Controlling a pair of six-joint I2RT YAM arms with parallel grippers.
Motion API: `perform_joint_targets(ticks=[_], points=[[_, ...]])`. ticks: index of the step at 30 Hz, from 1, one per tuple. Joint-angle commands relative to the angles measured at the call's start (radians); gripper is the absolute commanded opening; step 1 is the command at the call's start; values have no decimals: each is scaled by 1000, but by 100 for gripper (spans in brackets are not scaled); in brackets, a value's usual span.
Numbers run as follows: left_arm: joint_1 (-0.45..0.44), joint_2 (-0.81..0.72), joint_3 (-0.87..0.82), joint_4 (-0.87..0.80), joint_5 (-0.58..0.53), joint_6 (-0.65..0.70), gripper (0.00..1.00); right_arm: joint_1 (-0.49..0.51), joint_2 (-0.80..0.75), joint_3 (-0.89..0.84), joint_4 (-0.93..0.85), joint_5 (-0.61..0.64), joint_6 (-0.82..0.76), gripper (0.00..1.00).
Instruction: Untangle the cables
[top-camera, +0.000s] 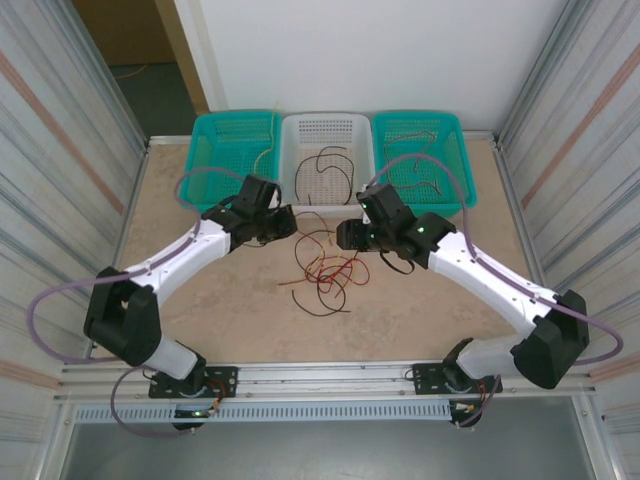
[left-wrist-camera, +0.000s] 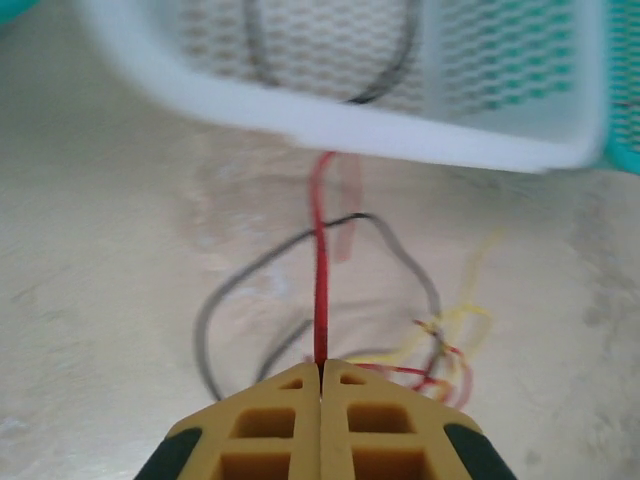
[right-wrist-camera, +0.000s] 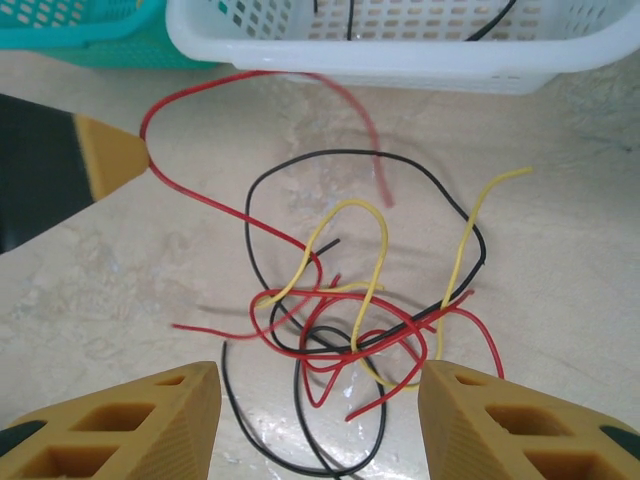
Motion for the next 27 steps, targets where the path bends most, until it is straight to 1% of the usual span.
perform_joint_targets(ticks=[1,5,9,15,18,23,27], points=[[-60,-70,96,-77,-49,147,0,4,-81,7,-36,37,22,55],[-121,-122,181,-130,-108,207,0,5,-138,-14,-58,38,51,55],[-185,-172,244,-151,-152,268,0,14,-191,-18,-89,51,77,58],[-259,-223,306,-150,-117,352,0,23,-257,-7,-136,71,97,63],[-292,-234,343,-153,-119,403,0,36,-291,-5,-163,104,99,65],[-298,-255,373,-129,-75,438,0,42,-353,-10,-193,139,105,70],[-298,-264,376,-94,-45,449,0,41,-358,-6,-199,161,88,73]])
